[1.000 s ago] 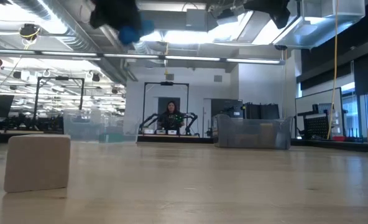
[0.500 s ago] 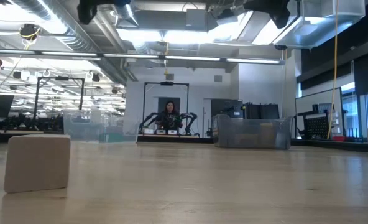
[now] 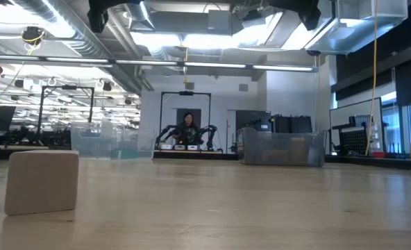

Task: Sort & place blocks by color
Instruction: Put the left blue game piece into the orange bin

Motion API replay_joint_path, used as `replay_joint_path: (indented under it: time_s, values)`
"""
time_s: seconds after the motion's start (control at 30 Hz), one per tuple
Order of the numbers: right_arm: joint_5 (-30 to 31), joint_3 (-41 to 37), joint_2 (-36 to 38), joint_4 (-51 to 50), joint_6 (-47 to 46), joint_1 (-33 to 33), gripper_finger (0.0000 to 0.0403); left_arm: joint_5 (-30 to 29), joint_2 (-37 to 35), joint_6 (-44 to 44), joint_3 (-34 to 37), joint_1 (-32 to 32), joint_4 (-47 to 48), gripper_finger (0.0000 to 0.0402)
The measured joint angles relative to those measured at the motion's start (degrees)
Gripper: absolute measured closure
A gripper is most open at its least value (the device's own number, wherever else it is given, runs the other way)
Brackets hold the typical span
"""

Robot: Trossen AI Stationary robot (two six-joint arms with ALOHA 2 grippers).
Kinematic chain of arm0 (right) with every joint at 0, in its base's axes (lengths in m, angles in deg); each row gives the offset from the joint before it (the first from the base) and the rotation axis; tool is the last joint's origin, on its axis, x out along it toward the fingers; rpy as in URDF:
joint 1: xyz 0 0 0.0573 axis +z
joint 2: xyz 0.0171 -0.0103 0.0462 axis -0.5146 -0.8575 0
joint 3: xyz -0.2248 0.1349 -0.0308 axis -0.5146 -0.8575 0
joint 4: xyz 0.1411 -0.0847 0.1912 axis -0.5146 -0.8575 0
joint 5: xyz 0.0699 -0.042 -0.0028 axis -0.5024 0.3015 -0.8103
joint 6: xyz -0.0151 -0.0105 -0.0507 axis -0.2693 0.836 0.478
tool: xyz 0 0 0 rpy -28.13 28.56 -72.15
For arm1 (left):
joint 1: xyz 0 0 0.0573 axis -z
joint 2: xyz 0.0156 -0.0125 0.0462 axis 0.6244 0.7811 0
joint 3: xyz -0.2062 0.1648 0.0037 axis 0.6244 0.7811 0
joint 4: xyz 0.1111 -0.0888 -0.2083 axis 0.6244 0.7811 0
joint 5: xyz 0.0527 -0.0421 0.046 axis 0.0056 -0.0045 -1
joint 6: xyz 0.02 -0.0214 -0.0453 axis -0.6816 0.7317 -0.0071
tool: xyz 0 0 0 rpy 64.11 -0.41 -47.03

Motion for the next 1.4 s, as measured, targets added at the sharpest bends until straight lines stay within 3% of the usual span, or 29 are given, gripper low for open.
replay_joint_path:
  time_s: [0.2, 0.3, 0.5, 0.63, 0.87, 1.0, 1.17, 1.4]
  values:
    - [0.02, 0.0, 0.0, 0.95, 2.84, 0.0, 0.0166, 3.39, -1.81, -3.69, 0.0, 0.0, 0.11, 0.0275]
    - [0.02, 0.0, 0.0, 0.97, 2.82, 0.0, 0.0166, 6.42, -3.59, -3.1, -1.04, 0.14, 4.43, 0.0275]
    - [0.02, 0.0, 0.0, 0.92, 2.94, 0.0, 0.0166, 7.96, -4.94, 3.09, -11.1, 4.09, 31.29, 0.0275]
    - [0.02, 0.0, 0.0, 0.87, 2.98, 0.0, 0.0166, 8.93, -1.83, 8.49, -19.3, 9.62, 47.66, 0.0275]
    - [0.02, 0.0, 0.0, 0.81, 3.0, 0.0, 0.0166, 20.54, 8.51, 26.07, -26.36, 23.15, 70.99, 0.0275]
    - [0.01, 0.0, 0.0, 0.7, 3.0, 0.0, 0.0166, 26.62, 15.32, 34.11, -25.24, 33.09, 72.14, 0.0275]
    - [0.0, 0.0, 0.0, 0.57, 3.02, 0.0, 0.0166, 24.82, 22.67, 41.57, -23.71, 43.06, 70.09, 0.0275]
    - [0.02, 0.0, 0.0, -0.51, 3.14, 0.0, 0.0166, 22.21, 31.3, 45.65, -23.54, 48.11, 68.71, 0.0275]
